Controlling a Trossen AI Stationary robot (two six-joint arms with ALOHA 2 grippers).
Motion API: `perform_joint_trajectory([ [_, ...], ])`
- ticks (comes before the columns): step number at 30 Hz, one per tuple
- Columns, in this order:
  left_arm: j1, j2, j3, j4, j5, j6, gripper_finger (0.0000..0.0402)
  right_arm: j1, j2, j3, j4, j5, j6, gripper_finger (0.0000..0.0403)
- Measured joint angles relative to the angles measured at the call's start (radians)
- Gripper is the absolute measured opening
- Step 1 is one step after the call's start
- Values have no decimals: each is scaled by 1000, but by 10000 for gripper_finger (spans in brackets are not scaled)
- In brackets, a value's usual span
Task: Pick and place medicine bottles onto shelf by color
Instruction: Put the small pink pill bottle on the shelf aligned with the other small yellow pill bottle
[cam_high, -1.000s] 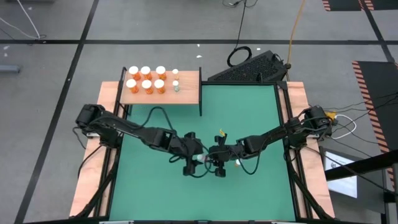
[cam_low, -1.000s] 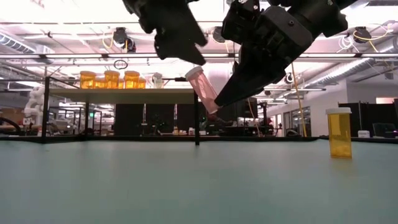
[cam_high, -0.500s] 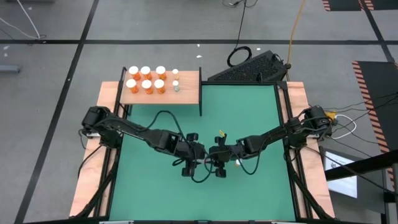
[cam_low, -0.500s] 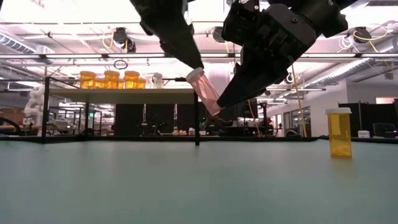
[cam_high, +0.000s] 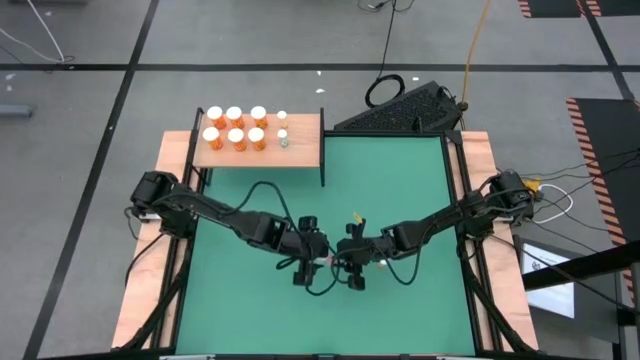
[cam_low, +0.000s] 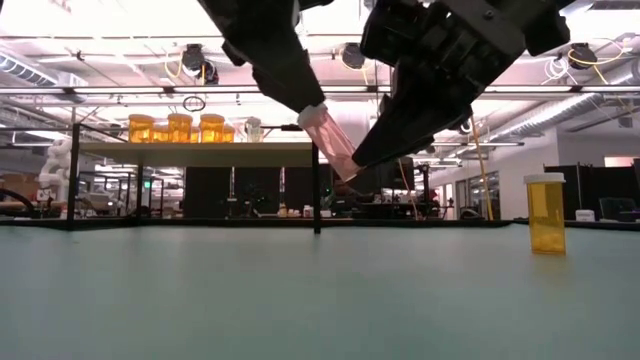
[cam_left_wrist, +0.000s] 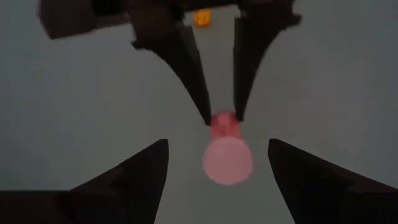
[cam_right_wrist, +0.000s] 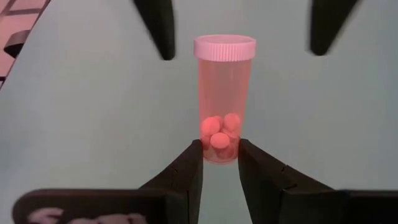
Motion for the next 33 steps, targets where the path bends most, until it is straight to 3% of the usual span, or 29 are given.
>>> perform_joint_trajectory([
  [11,11,0,0,-11,18,-28,270,-2,0,0,12,0,-10,86],
  [33,8,-5,0,-42,30,-46,129,-3,0,0,54,5,-33,86],
])
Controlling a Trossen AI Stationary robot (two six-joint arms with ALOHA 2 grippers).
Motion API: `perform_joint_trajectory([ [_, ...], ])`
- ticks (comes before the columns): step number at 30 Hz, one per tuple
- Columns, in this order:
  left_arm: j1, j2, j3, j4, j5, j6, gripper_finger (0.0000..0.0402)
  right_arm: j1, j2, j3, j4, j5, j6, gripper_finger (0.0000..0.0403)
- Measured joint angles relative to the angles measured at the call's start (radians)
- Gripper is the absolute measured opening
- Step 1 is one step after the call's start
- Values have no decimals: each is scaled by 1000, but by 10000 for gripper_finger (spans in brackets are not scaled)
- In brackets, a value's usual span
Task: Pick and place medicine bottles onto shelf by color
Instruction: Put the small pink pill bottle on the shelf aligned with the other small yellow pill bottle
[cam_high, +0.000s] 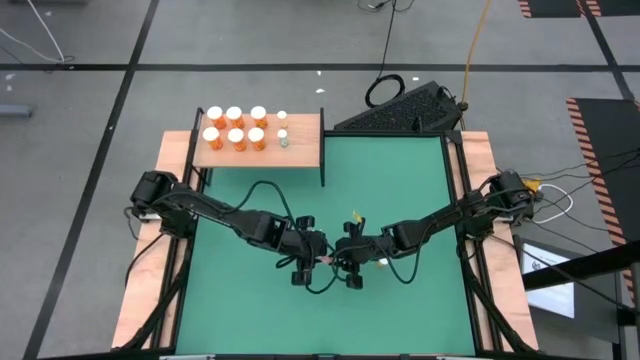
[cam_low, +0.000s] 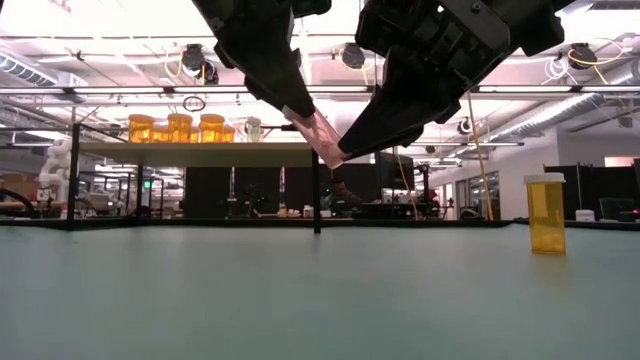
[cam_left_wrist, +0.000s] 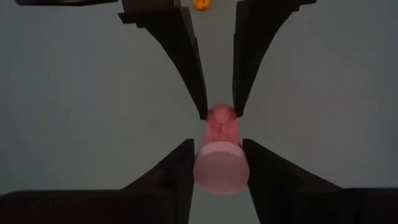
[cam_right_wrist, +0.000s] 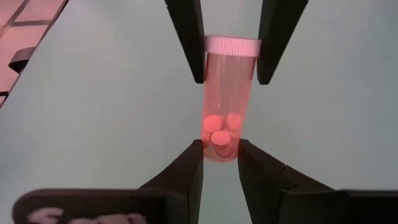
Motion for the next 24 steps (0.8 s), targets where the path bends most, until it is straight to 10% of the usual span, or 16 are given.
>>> perform_joint_trajectory([
  [9,1,-3,15,0,-7,13,127,3,-1,0,6,43,-22,100],
  [24,36,-90,35,-76,14,94,122,23,-275,-1,-393,215,-46,290],
])
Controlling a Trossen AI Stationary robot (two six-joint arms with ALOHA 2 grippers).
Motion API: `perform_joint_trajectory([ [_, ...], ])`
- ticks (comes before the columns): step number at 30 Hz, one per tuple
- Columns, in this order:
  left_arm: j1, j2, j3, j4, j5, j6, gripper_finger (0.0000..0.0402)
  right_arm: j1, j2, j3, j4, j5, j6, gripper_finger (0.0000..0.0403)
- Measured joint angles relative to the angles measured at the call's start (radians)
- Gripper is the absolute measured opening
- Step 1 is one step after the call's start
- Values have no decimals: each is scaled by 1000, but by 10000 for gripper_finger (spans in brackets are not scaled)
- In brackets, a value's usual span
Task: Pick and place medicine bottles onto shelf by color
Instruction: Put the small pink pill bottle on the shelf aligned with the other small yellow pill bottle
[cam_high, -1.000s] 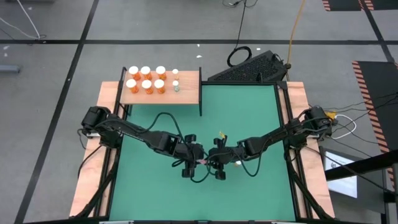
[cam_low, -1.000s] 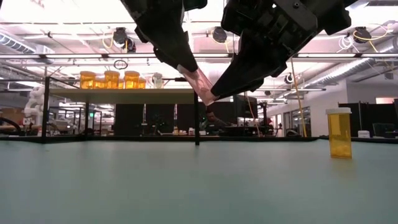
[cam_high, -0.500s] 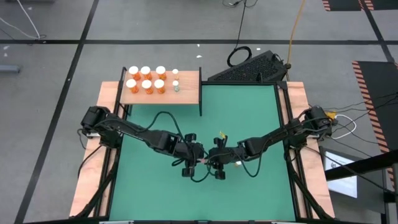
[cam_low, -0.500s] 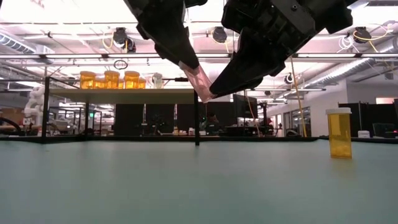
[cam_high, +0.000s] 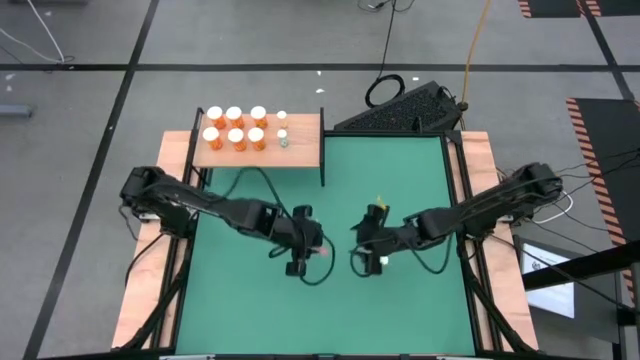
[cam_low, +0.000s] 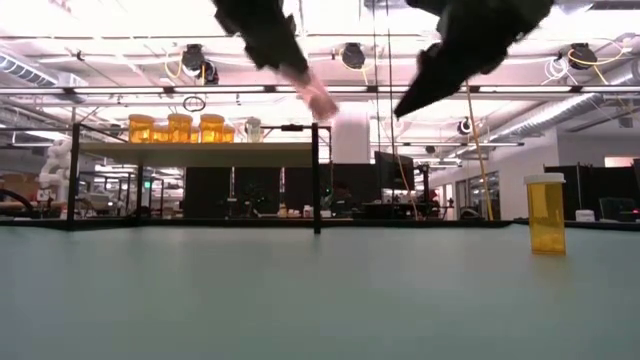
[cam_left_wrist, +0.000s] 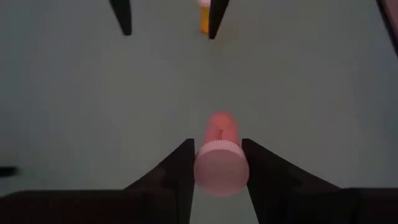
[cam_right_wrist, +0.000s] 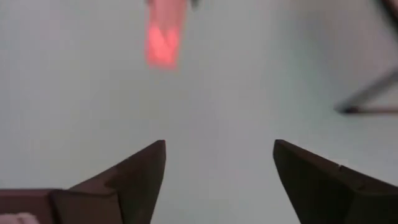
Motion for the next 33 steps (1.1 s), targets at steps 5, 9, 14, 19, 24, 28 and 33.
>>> perform_joint_trajectory([
  [5,95,-48,82,-71,0,39,126,-19,-116,-97,-80,144,-75,301],
  [9,188,-46,213,-233,-2,107,127,-67,-214,-223,30,153,-129,301],
  [14,318,-39,370,-364,-3,206,128,-109,-325,-357,152,149,-163,301],
  [19,431,-34,508,-446,-4,269,128,-121,-406,-436,171,150,-160,301],
  [24,522,-1,646,-525,-5,332,128,-124,-454,-486,182,159,-170,301],
  [28,580,66,756,-578,-12,387,129,-144,-472,-532,264,201,-225,301],
  [33,641,184,901,-667,-13,446,129,-192,-478,-560,377,203,-295,301],
])
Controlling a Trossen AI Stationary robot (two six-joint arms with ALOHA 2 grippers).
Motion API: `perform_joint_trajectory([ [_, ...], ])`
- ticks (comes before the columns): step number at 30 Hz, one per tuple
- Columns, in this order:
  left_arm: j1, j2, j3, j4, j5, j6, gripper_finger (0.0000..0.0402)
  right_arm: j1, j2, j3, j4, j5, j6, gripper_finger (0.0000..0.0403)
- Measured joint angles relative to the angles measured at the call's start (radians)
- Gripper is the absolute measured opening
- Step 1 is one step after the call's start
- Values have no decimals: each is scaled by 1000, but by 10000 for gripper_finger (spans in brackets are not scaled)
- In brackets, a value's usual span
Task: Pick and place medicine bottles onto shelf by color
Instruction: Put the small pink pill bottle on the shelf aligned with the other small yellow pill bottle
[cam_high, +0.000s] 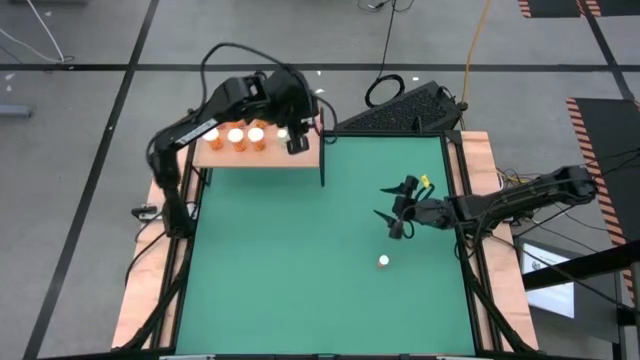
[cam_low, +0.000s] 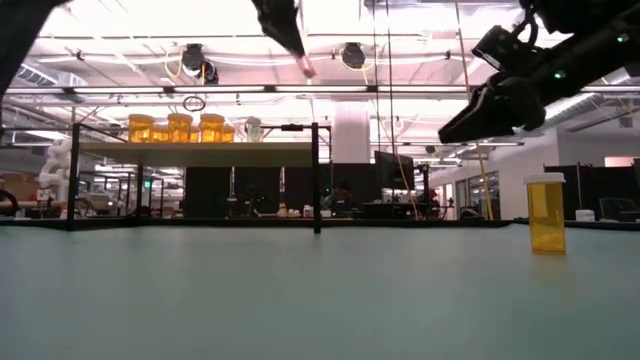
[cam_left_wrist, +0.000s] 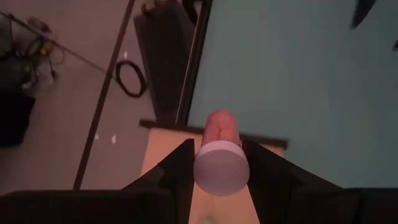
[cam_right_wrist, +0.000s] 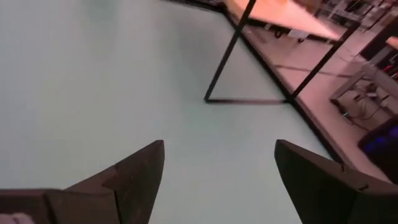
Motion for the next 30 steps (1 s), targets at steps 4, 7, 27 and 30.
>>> perform_joint_trajectory([
  [4,45,102,107,-72,-1,44,129,-30,-3,-1,29,-1,-37,301],
  [7,74,141,118,-80,-5,83,129,-47,-3,-2,30,-3,-47,301],
  [27,222,219,126,-160,62,154,129,-86,-2,-2,29,-36,-22,301],
  [30,223,241,126,-159,67,169,129,-86,-2,-2,30,-35,-18,301],
])
